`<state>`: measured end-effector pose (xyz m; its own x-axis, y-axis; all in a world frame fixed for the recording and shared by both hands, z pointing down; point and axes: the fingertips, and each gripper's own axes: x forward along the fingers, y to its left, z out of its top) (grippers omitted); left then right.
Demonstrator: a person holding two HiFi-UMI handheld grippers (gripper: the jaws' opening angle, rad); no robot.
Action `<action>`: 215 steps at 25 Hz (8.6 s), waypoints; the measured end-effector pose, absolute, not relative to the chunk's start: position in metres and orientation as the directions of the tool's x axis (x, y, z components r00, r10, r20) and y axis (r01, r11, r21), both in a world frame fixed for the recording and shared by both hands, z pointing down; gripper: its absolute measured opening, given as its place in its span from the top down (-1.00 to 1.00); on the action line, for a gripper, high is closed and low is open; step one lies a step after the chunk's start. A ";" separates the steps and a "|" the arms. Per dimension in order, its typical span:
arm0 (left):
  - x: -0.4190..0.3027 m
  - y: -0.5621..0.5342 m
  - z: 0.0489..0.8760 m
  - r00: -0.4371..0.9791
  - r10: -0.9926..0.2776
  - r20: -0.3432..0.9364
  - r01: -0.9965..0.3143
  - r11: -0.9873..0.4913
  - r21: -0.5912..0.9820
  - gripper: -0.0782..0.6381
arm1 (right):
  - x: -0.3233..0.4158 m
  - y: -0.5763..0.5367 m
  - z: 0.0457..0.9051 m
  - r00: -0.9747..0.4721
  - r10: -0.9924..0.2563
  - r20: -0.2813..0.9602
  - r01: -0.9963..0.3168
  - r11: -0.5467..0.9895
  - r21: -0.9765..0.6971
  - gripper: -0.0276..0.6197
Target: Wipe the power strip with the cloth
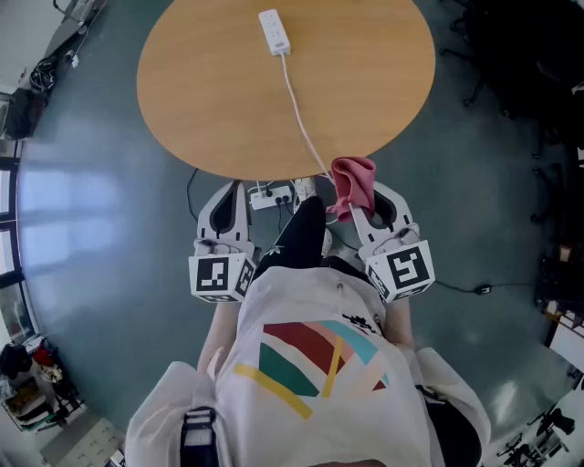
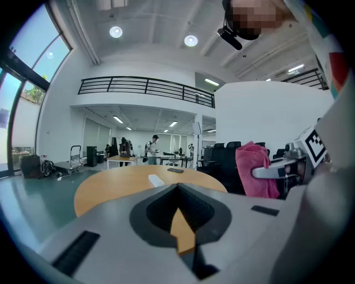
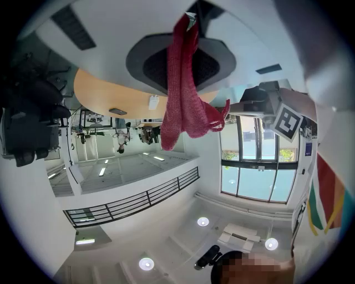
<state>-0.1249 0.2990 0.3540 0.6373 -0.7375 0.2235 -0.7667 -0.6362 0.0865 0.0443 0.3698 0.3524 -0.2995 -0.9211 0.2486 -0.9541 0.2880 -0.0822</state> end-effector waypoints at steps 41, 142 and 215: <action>0.085 -0.026 0.438 0.494 -0.734 0.465 -0.807 -0.587 -0.069 0.70 | 0.174 -0.022 0.362 -0.618 -0.660 0.426 -0.716 0.697 0.041 0.80; 0.040 -0.058 0.540 0.456 -0.436 0.776 -0.764 -0.639 0.090 0.70 | 0.071 -0.115 0.528 -0.637 -0.290 0.714 -0.770 0.242 -0.590 0.79; 0.021 -0.067 0.524 0.515 -0.480 0.710 -0.769 -0.625 0.134 0.70 | -0.022 -0.095 0.506 0.141 0.017 0.990 0.989 -0.050 -0.140 0.80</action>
<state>0.0208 -0.0671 0.5242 0.5148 -0.4803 0.7101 -0.7687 -0.6254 0.1342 -0.0222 -0.0949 0.5058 0.1405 0.0166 0.9899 0.9890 -0.0495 -0.1396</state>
